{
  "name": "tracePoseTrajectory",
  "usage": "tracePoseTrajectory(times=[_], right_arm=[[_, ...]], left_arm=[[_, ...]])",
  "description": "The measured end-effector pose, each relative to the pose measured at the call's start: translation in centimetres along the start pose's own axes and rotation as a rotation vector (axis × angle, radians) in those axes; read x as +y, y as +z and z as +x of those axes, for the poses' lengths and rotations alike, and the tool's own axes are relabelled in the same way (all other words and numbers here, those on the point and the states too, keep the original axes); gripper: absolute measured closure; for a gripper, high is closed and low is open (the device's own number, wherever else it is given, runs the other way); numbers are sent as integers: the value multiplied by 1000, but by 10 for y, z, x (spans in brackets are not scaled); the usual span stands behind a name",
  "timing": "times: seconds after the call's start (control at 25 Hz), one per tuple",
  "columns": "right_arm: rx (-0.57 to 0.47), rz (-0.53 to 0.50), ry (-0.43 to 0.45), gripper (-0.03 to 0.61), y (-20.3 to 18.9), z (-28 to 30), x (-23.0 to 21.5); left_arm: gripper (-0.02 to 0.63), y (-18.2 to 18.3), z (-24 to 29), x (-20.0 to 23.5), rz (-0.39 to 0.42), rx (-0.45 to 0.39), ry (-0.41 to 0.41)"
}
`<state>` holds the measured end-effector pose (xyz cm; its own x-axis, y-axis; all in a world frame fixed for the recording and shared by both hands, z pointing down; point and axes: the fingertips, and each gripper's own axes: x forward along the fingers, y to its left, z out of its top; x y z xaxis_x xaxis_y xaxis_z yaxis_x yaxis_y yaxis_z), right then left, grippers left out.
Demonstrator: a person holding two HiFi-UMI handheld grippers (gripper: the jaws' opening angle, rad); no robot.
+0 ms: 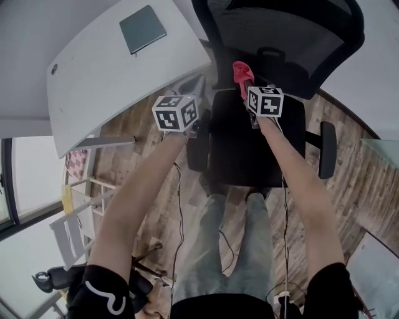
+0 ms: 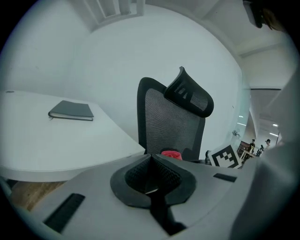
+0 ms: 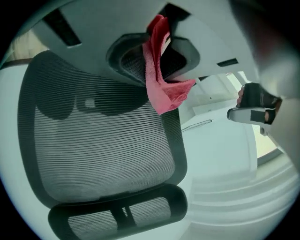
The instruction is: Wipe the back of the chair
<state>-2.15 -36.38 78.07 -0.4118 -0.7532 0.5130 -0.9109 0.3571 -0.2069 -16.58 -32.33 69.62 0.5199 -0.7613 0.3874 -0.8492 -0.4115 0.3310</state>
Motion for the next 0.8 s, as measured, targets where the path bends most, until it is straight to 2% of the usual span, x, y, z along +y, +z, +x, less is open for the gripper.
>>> tracePoseTrajectory(times=[0.2, 0.36, 0.6, 0.8], right_arm=[[31, -29, 24, 508, -8, 34, 40], [53, -53, 13, 508, -11, 51, 51], [57, -57, -33, 508, -6, 54, 30], [51, -56, -71, 508, -4, 38, -12]], left_arm=[[588, 0, -21, 27, 20, -3, -18], [588, 1, -29, 43, 19, -7, -22], [588, 1, -23, 50, 3, -16, -12], [588, -2, -9, 28, 5, -10, -22]])
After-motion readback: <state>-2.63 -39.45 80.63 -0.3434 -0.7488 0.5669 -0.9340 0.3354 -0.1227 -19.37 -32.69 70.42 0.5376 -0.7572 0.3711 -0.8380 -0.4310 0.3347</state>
